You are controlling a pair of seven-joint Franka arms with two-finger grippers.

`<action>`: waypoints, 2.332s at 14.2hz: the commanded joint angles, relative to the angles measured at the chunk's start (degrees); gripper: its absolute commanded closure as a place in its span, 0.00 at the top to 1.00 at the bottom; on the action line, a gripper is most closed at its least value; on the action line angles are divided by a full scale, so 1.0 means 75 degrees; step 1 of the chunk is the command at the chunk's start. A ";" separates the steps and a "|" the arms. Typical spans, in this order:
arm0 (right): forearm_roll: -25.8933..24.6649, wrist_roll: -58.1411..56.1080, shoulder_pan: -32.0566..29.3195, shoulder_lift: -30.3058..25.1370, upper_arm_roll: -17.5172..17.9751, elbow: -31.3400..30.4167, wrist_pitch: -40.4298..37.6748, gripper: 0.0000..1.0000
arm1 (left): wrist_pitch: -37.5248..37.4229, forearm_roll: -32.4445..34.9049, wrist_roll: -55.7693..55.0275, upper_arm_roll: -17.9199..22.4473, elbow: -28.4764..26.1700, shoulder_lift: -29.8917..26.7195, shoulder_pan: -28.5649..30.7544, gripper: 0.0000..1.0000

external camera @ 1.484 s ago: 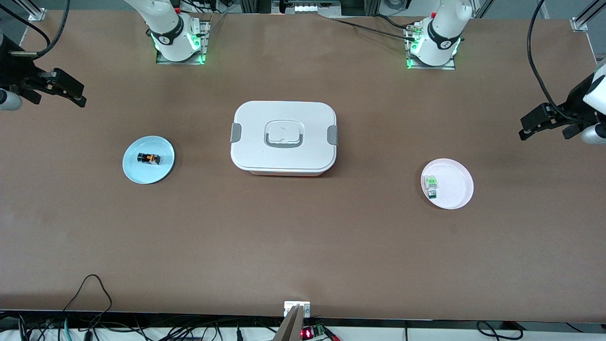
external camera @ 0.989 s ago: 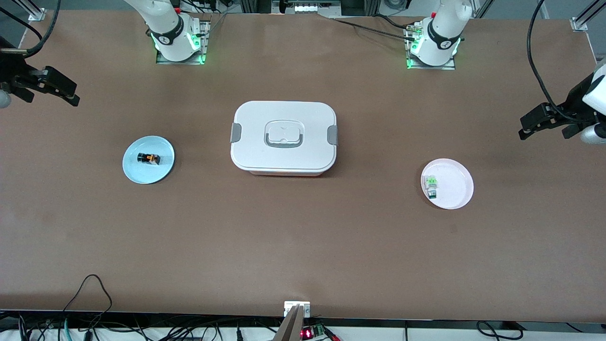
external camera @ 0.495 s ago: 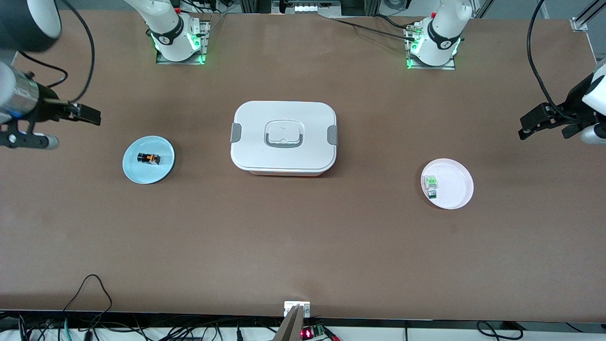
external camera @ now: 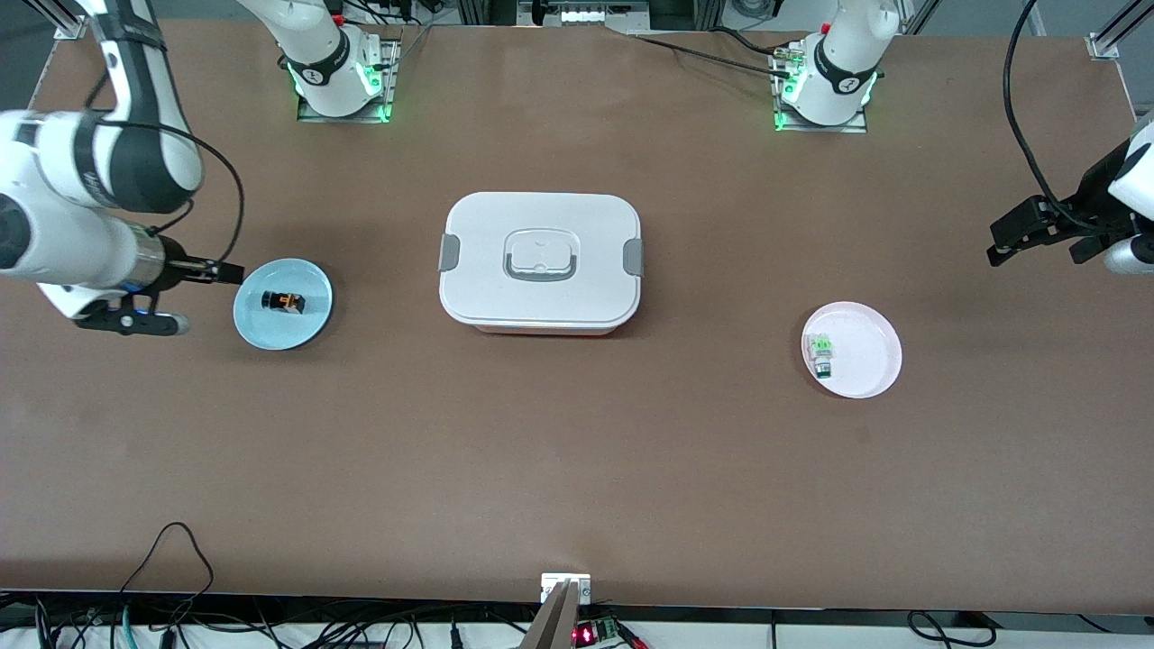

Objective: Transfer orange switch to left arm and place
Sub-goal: 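Reach the right gripper down to the orange switch on the blue plate, then close the right gripper on the orange switch and lift it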

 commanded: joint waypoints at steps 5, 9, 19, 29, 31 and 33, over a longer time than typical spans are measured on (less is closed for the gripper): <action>-0.0117 -0.0410 0.0014 0.0297 0.0039 -0.2133 0.3145 1.00 | -0.0166 0.0101 0.0051 -0.0024 0.0199 0.0082 0.0014 1.00; -0.0117 -0.0656 0.0002 0.0824 0.0015 -0.2192 0.3815 1.00 | -0.0166 0.0101 0.0051 -0.0012 0.0199 0.0082 0.0014 1.00; -0.0106 -0.0703 -0.0092 0.1482 -0.0090 -0.2204 0.4519 0.89 | -0.0155 0.0101 0.0074 -0.0012 0.0211 0.0082 0.0014 1.00; -0.0117 -0.1427 -0.0068 0.0909 0.0015 -0.2005 0.4297 0.04 | -0.0178 0.0171 0.0005 -0.0128 0.0211 0.0082 -0.0102 1.00; -0.0012 -0.1966 -0.0068 0.0569 0.0144 -0.1866 0.4076 0.04 | -0.0178 0.0102 -0.0043 -0.0106 0.0211 0.0071 -0.0033 1.00; 0.0163 -0.2226 -0.0068 0.0253 0.0529 -0.1492 0.3549 0.04 | -0.0178 0.0101 -0.0043 -0.0094 0.0199 0.0071 -0.0021 1.00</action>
